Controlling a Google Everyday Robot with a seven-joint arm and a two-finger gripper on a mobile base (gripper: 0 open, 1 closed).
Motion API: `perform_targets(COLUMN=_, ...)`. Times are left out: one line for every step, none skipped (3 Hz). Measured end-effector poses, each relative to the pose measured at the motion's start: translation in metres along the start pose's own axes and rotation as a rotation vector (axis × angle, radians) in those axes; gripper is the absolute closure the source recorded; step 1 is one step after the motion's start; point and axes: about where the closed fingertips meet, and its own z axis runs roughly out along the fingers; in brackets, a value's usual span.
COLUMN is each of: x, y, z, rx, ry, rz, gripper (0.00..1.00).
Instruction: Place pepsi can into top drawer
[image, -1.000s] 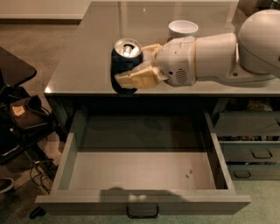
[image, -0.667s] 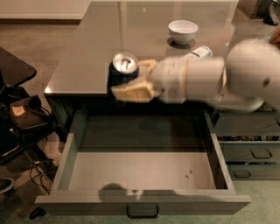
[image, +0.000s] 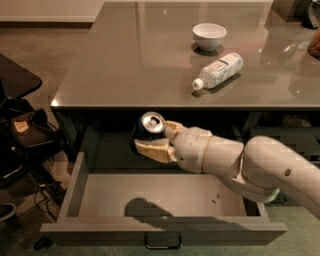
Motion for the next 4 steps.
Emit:
perform_targets(x=0.007, y=-0.005, z=0.000, rx=0.028, ry=0.004, rz=0.000, gripper=1.00)
perform_targets(x=0.010, y=0.000, z=0.007, rx=0.016, ry=0.022, rz=-0.022, gripper=1.00)
perform_targets(x=0.037, y=-0.017, z=0.013, rx=0.030, ry=0.106, rz=-0.045, gripper=1.00)
perform_targets(x=0.078, y=-0.064, z=-0.008, rx=0.121, ry=0.205, rz=-0.063, gripper=1.00)
